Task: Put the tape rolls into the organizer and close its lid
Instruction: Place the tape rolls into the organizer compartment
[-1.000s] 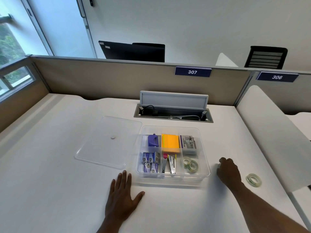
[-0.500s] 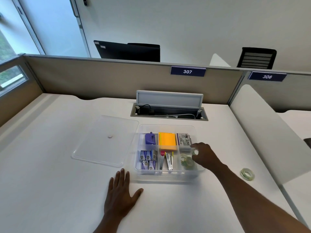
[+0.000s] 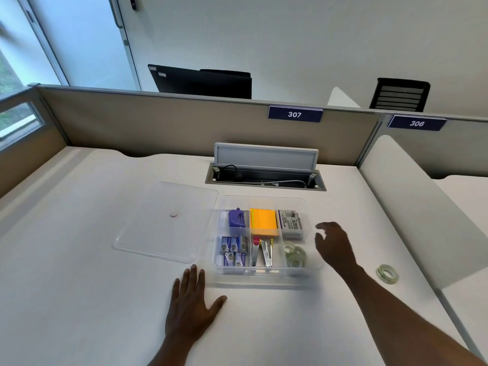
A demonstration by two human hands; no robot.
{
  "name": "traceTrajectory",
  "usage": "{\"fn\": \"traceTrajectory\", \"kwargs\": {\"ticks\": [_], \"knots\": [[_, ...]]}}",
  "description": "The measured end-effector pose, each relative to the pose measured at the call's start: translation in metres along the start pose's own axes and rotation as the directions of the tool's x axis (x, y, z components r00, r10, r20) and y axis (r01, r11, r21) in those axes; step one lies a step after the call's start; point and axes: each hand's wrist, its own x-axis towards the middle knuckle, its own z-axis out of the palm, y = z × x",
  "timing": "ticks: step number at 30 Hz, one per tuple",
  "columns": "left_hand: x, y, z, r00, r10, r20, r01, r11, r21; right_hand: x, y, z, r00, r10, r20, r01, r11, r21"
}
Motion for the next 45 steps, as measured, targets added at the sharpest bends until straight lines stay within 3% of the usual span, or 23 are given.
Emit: {"fn": "traceTrajectory", "kwargs": {"ticks": [2,4,7,10,12,14,19,22,25,27,29,32,34,36,39,45], "knots": [[0.000,0.000,0.000,1.000,0.000,-0.002,0.000,1.000,0.004,-0.001,0.016,-0.006,0.993,0.112,-0.044,-0.115,0.990,-0.078],[-0.001,0.000,0.000,1.000,-0.003,-0.002,0.003,1.000,0.013,-0.005,0.035,-0.011,0.954,0.301,-0.001,-0.296,0.936,-0.193],[0.000,0.001,-0.001,1.000,-0.005,-0.004,0.005,1.000,0.008,-0.013,0.062,-0.021,0.806,0.588,0.063,-0.532,0.768,-0.356],[0.000,0.001,0.000,1.000,-0.006,-0.009,0.007,1.000,0.014,-0.023,0.083,-0.027,0.674,0.726,0.134,-0.620,0.655,-0.431],[0.000,0.001,0.001,1.000,-0.011,-0.006,0.011,1.000,0.012,-0.030,0.093,-0.024,0.645,0.750,0.146,-0.636,0.634,-0.440],[0.000,0.001,0.001,1.000,-0.012,0.002,0.012,1.000,0.006,-0.037,0.099,-0.021,0.667,0.731,0.148,-0.605,0.646,-0.465],[0.001,0.001,0.000,1.000,-0.007,-0.003,0.007,1.000,-0.011,-0.038,0.105,-0.027,0.806,0.573,0.149,-0.459,0.764,-0.453],[0.001,0.001,0.001,1.000,-0.009,-0.006,0.009,1.000,-0.014,-0.038,0.099,-0.028,0.786,0.610,0.102,-0.522,0.743,-0.420],[0.001,0.000,0.001,1.000,-0.011,-0.011,0.011,1.000,-0.014,-0.041,0.097,-0.026,0.728,0.670,0.149,-0.575,0.714,-0.399],[0.001,0.001,0.001,1.000,-0.011,-0.017,0.011,1.000,-0.013,-0.041,0.097,-0.025,0.759,0.627,0.172,-0.542,0.757,-0.365],[0.001,0.001,0.001,1.000,-0.012,-0.022,0.012,1.000,-0.014,-0.038,0.092,-0.025,0.815,0.564,0.132,-0.518,0.812,-0.270],[0.001,0.001,0.002,0.999,-0.014,-0.036,0.013,1.000,-0.026,-0.022,0.069,-0.026,0.843,0.535,0.058,-0.528,0.843,-0.105],[0.001,0.001,0.003,0.999,-0.015,-0.034,0.014,1.000,-0.022,-0.009,0.049,-0.026,0.905,0.426,0.006,-0.426,0.905,-0.003],[0.001,0.000,0.003,0.999,-0.014,-0.032,0.013,1.000,-0.019,0.003,0.032,-0.025,0.973,0.230,-0.002,-0.230,0.973,0.032],[0.001,0.000,0.002,1.000,-0.019,-0.024,0.018,1.000,-0.025,0.016,0.009,-0.019,0.995,0.004,0.095,-0.012,0.997,0.082],[0.001,0.000,0.002,1.000,-0.021,-0.014,0.020,0.999,-0.037,0.015,-0.022,-0.001,0.897,-0.077,0.435,0.065,0.997,0.044]]}}
